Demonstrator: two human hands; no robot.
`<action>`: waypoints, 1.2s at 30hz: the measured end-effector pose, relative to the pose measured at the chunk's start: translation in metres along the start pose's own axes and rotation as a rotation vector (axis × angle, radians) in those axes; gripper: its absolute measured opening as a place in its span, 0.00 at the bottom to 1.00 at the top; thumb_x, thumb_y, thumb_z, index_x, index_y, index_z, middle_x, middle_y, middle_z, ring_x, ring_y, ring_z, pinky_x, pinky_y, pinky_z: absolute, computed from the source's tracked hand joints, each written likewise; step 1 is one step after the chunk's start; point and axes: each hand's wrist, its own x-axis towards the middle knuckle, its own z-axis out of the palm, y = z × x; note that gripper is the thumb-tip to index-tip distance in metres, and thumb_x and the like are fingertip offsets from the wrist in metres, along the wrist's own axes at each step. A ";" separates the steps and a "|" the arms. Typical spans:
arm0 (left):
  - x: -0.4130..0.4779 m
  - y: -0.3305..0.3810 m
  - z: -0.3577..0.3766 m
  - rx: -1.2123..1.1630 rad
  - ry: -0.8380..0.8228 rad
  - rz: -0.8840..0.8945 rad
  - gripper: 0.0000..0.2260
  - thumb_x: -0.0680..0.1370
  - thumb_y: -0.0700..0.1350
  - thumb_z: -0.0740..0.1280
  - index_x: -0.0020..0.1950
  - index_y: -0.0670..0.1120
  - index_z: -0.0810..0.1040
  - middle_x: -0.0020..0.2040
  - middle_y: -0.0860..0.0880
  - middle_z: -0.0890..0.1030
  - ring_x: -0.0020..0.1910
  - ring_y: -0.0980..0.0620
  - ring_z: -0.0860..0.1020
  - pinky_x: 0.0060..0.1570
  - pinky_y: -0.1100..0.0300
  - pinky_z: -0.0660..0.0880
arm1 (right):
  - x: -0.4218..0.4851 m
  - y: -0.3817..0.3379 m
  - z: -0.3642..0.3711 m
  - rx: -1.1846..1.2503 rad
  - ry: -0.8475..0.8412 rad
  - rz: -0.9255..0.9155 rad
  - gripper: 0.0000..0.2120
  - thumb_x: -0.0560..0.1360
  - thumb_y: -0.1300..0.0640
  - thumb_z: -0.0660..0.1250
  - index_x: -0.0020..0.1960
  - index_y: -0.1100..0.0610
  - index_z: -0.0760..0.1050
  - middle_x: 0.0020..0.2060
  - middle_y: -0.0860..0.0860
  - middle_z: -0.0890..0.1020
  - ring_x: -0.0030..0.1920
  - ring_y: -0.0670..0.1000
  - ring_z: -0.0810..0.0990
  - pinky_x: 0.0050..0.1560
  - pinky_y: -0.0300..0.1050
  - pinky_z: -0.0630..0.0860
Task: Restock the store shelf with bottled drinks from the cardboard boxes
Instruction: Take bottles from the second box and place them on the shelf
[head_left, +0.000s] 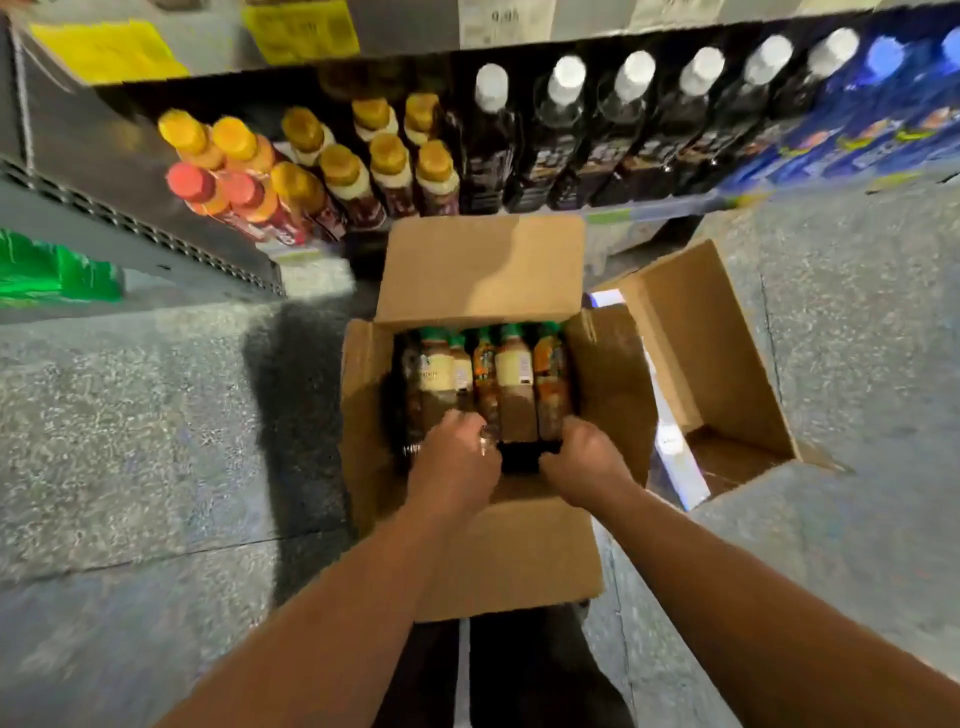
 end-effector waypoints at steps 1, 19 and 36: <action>0.011 -0.006 0.012 -0.034 0.004 0.013 0.15 0.79 0.47 0.62 0.66 0.47 0.72 0.61 0.50 0.71 0.58 0.49 0.72 0.55 0.54 0.72 | 0.016 0.003 0.007 0.046 0.005 0.026 0.20 0.73 0.55 0.65 0.63 0.59 0.70 0.59 0.58 0.76 0.58 0.60 0.76 0.54 0.48 0.72; 0.121 -0.020 0.078 -0.635 -0.178 -0.390 0.25 0.76 0.50 0.68 0.70 0.45 0.67 0.65 0.45 0.75 0.62 0.44 0.74 0.62 0.50 0.71 | 0.118 0.022 0.041 0.771 -0.128 0.316 0.30 0.69 0.61 0.75 0.68 0.56 0.66 0.58 0.56 0.77 0.49 0.52 0.79 0.38 0.41 0.76; 0.027 0.023 -0.030 -0.863 -0.146 -0.214 0.24 0.71 0.52 0.73 0.64 0.55 0.69 0.55 0.53 0.78 0.51 0.54 0.77 0.43 0.59 0.72 | -0.017 -0.038 -0.041 1.013 -0.023 0.146 0.28 0.61 0.67 0.74 0.59 0.56 0.73 0.50 0.55 0.82 0.50 0.56 0.81 0.50 0.52 0.80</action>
